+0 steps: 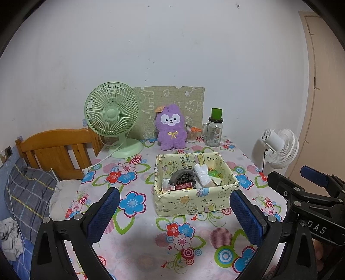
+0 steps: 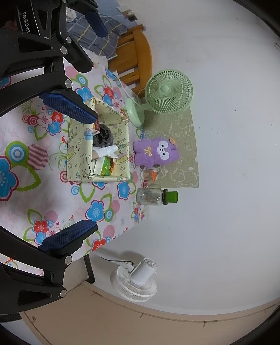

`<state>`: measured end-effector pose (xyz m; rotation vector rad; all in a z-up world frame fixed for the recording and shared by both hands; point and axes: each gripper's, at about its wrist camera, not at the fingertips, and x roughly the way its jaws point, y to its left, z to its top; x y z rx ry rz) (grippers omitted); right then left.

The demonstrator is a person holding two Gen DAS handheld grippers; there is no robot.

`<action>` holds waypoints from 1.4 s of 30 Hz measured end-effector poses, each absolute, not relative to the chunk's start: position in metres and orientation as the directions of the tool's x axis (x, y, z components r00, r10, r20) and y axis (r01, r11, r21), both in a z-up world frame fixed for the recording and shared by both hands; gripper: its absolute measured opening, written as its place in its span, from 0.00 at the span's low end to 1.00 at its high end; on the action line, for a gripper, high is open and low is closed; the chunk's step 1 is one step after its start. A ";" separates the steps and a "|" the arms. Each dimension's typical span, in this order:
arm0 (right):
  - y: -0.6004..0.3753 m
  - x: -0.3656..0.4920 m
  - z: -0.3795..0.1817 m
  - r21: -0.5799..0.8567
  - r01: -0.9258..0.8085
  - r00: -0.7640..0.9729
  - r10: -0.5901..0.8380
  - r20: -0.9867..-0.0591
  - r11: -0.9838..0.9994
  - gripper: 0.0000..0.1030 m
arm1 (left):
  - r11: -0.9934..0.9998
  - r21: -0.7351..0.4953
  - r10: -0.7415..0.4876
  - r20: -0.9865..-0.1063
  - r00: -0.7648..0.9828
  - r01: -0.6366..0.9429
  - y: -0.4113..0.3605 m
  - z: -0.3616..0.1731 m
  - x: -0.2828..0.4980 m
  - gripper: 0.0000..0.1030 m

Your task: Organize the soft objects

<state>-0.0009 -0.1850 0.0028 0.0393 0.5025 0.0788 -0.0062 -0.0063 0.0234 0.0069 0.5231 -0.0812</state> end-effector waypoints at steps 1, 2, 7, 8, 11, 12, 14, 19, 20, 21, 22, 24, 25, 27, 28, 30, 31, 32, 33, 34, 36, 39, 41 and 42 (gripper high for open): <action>-0.186 -0.001 0.003 0.059 -0.064 0.873 0.084 -0.480 0.996 0.90 | 0.997 -0.013 -0.075 -0.499 0.864 0.079 -0.007 0.024 -0.007 1.00; -0.187 -0.001 0.003 0.061 -0.063 0.873 0.085 -0.480 0.996 0.90 | 0.997 -0.013 -0.074 -0.498 0.864 0.078 -0.007 0.024 -0.007 1.00; -0.186 -0.001 0.003 0.057 -0.066 0.875 0.085 -0.476 0.996 0.90 | 0.997 -0.013 -0.073 -0.496 0.865 0.077 -0.007 0.025 -0.007 1.00; -0.186 -0.002 0.004 0.054 -0.066 0.876 0.084 -0.476 0.996 0.90 | 0.997 -0.015 -0.073 -0.496 0.865 0.076 -0.006 0.025 -0.007 1.00; -0.183 -0.003 0.005 0.048 -0.067 0.878 0.081 -0.471 0.997 0.90 | 0.997 -0.014 -0.071 -0.493 0.867 0.073 -0.006 0.026 -0.008 1.00; -0.183 -0.003 0.005 0.047 -0.067 0.879 0.081 -0.470 0.997 0.90 | 0.997 -0.014 -0.070 -0.491 0.868 0.073 -0.006 0.026 -0.009 1.00; -0.182 -0.004 0.005 0.046 -0.068 0.880 0.082 -0.468 0.997 0.90 | 0.997 -0.016 -0.072 -0.491 0.868 0.073 -0.006 0.027 -0.009 1.00; -0.182 -0.005 0.006 0.047 -0.066 0.880 0.080 -0.468 0.997 0.90 | 0.997 -0.016 -0.074 -0.491 0.868 0.076 -0.007 0.027 -0.011 1.00; -0.182 -0.005 0.006 0.048 -0.065 0.880 0.080 -0.468 0.997 0.90 | 0.997 -0.017 -0.075 -0.491 0.868 0.077 -0.007 0.028 -0.011 1.00; -0.182 -0.005 0.006 0.047 -0.066 0.880 0.080 -0.469 0.997 0.90 | 0.997 -0.017 -0.075 -0.491 0.868 0.077 -0.007 0.028 -0.011 1.00; -0.182 -0.006 0.006 0.047 -0.065 0.881 0.080 -0.467 0.997 0.90 | 0.997 -0.016 -0.075 -0.491 0.868 0.077 -0.007 0.028 -0.011 1.00; -0.182 -0.005 0.006 0.046 -0.064 0.881 0.078 -0.467 0.997 0.90 | 0.997 -0.018 -0.077 -0.491 0.868 0.079 -0.007 0.028 -0.011 1.00; -0.182 -0.005 0.006 0.046 -0.064 0.881 0.079 -0.466 0.997 0.90 | 0.997 -0.017 -0.077 -0.491 0.868 0.079 -0.007 0.028 -0.012 1.00; -0.182 -0.005 0.006 0.047 -0.064 0.881 0.079 -0.467 0.997 0.90 | 0.997 -0.017 -0.077 -0.491 0.868 0.078 -0.007 0.028 -0.012 1.00; -0.182 -0.005 0.006 0.047 -0.065 0.881 0.080 -0.467 0.997 0.90 | 0.997 -0.018 -0.077 -0.491 0.868 0.079 -0.007 0.028 -0.011 1.00; -0.182 -0.006 0.006 0.048 -0.066 0.881 0.080 -0.467 0.997 0.90 | 0.997 -0.017 -0.077 -0.492 0.867 0.079 -0.007 0.028 -0.011 1.00; -0.182 -0.006 0.006 0.047 -0.065 0.881 0.079 -0.467 0.997 0.90 | 0.997 -0.017 -0.077 -0.492 0.867 0.078 -0.007 0.028 -0.012 1.00; -0.182 -0.006 0.006 0.046 -0.065 0.881 0.079 -0.467 0.997 0.90 | 0.997 -0.017 -0.077 -0.491 0.868 0.079 -0.007 0.028 -0.012 1.00; -0.182 -0.006 0.006 0.047 -0.065 0.881 0.079 -0.467 0.997 0.90 | 0.997 -0.017 -0.077 -0.491 0.868 0.078 -0.007 0.028 -0.012 1.00; -0.182 -0.006 0.006 0.047 -0.065 0.881 0.080 -0.467 0.997 0.90 | 0.997 -0.017 -0.077 -0.491 0.868 0.078 -0.007 0.028 -0.012 1.00; -0.182 -0.006 0.006 0.047 -0.065 0.880 0.080 -0.468 0.997 0.90 | 0.997 -0.018 -0.077 -0.491 0.868 0.078 -0.008 0.028 -0.012 1.00; -0.182 -0.006 0.006 0.047 -0.065 0.881 0.079 -0.467 0.997 0.90 | 0.997 -0.018 -0.078 -0.492 0.867 0.079 -0.007 0.028 -0.012 1.00; -0.182 -0.006 0.006 0.047 -0.064 0.880 0.079 -0.468 0.997 0.90 | 0.997 -0.020 -0.078 -0.493 0.867 0.078 -0.007 0.028 -0.012 1.00; -0.182 -0.006 0.006 0.046 -0.064 0.881 0.078 -0.467 0.997 0.90 | 0.997 -0.022 -0.078 -0.492 0.867 0.078 -0.007 0.028 -0.012 1.00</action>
